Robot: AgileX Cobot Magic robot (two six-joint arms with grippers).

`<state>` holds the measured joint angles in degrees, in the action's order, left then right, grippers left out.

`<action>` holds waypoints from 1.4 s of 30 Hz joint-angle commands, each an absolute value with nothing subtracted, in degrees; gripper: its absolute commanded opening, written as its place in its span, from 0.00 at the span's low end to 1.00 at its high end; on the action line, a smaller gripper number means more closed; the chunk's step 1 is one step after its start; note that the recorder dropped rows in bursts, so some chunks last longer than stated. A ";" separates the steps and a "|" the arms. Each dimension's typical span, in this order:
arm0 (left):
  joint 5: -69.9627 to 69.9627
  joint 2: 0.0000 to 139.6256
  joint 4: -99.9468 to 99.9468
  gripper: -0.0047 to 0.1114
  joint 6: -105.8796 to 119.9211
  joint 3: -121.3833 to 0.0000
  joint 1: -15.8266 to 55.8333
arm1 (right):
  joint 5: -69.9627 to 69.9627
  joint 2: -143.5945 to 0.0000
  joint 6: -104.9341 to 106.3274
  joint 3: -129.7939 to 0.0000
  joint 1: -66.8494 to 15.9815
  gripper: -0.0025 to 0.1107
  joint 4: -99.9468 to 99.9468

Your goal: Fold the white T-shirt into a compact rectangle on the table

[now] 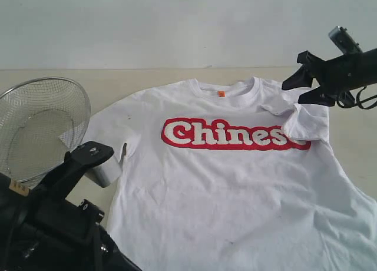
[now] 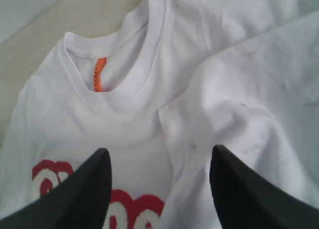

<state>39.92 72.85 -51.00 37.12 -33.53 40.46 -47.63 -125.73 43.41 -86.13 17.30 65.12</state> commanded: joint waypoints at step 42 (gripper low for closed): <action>40.46 72.44 -51.62 0.08 37.01 -33.34 40.53 | -47.99 -129.89 15.61 -100.64 -5.25 0.48 -6.69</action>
<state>39.92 72.85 -51.00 37.12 -33.53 40.46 -47.80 -129.53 16.25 -100.34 -5.58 -5.78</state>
